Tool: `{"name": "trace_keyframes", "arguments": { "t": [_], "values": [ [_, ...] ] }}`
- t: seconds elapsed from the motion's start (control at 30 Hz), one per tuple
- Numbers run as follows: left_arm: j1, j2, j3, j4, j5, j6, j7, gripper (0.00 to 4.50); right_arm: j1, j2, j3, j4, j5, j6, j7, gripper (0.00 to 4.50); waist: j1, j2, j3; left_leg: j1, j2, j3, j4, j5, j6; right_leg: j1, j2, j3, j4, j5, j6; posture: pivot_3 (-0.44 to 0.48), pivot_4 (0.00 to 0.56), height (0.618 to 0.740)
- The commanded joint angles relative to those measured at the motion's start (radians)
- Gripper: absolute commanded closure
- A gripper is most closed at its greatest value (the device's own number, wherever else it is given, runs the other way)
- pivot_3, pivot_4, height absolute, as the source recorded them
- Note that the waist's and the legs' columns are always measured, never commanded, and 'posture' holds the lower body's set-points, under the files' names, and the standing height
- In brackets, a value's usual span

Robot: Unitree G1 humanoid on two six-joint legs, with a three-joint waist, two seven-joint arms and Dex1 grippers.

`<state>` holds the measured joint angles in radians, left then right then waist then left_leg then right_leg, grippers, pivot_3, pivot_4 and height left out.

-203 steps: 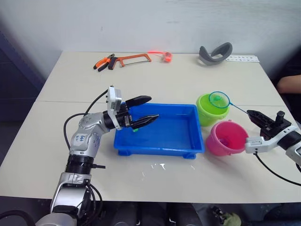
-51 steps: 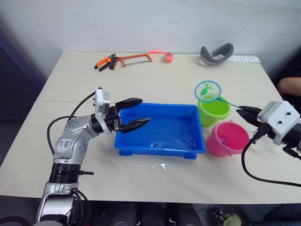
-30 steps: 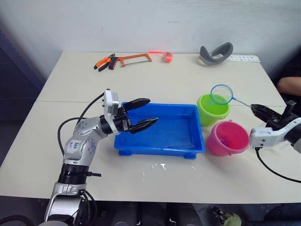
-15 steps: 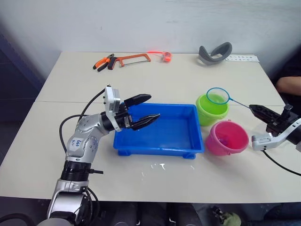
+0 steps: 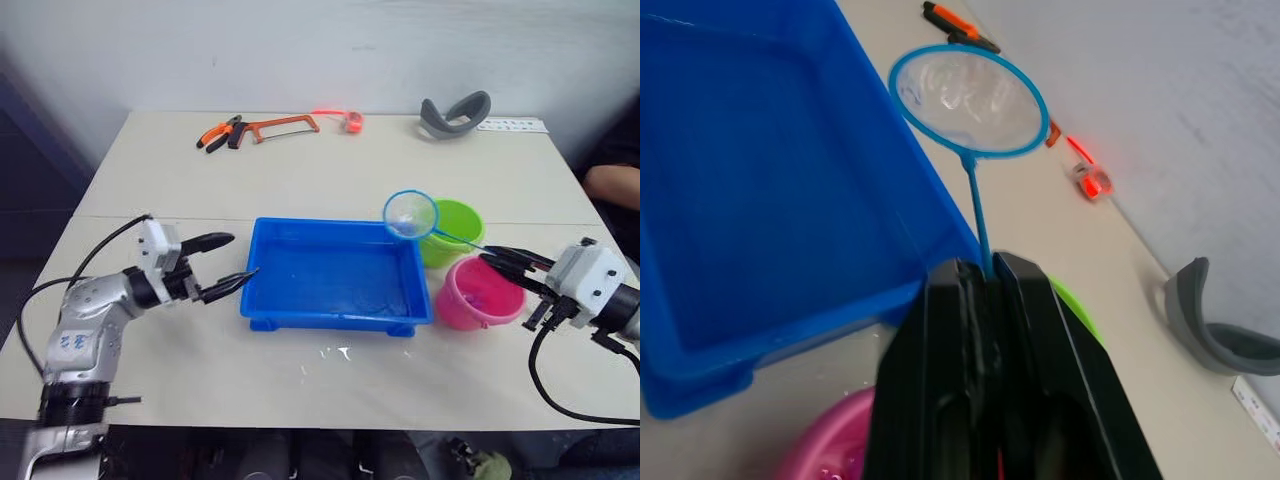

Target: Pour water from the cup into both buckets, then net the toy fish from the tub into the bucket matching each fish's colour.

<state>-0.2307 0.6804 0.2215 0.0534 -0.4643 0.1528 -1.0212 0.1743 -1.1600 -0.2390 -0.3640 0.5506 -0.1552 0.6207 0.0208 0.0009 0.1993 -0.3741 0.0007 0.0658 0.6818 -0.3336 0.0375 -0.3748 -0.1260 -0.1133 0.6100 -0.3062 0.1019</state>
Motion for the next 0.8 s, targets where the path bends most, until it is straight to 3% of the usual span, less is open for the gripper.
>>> {"name": "trace_keyframes", "arguments": {
  "t": [0.03,0.43,0.6,0.8],
  "values": [
    [0.094,0.057,0.098,-0.017,0.024,-0.060,-0.001,0.05,0.012,0.069,0.071,-0.084,-0.020,0.015,0.077,4.50,0.000,-0.001,0.000,0.000,0.000,0.000,0.000,0.000,0.000,0.000,0.000,0.000,0.000,0.000,0.000,0.000,0.150,0.740],
    [0.305,0.090,0.172,-0.037,0.011,-0.111,-0.025,0.05,0.088,0.218,0.262,-0.139,-0.189,-0.041,0.299,4.50,0.002,-0.001,0.000,0.000,-0.003,0.000,0.000,-0.002,0.001,0.000,-0.004,-0.002,-0.001,0.000,0.001,0.000,0.150,0.740],
    [0.328,0.114,0.162,-0.096,-0.109,-0.055,-0.184,0.05,-0.028,0.339,0.426,-0.077,-0.256,-0.023,0.339,4.50,0.000,-0.001,-0.001,0.001,-0.003,0.000,0.000,-0.003,0.000,-0.001,-0.004,-0.001,0.001,0.000,0.000,0.000,0.150,0.740],
    [0.393,0.175,0.108,-0.216,-0.146,-0.030,-0.358,0.05,-0.126,0.469,0.565,0.176,-0.382,-0.151,0.397,4.50,-0.006,-0.002,-0.001,0.001,-0.003,0.000,-0.001,-0.003,0.000,0.000,-0.004,-0.002,0.000,-0.001,-0.001,0.000,0.150,0.740]
  ]
}}
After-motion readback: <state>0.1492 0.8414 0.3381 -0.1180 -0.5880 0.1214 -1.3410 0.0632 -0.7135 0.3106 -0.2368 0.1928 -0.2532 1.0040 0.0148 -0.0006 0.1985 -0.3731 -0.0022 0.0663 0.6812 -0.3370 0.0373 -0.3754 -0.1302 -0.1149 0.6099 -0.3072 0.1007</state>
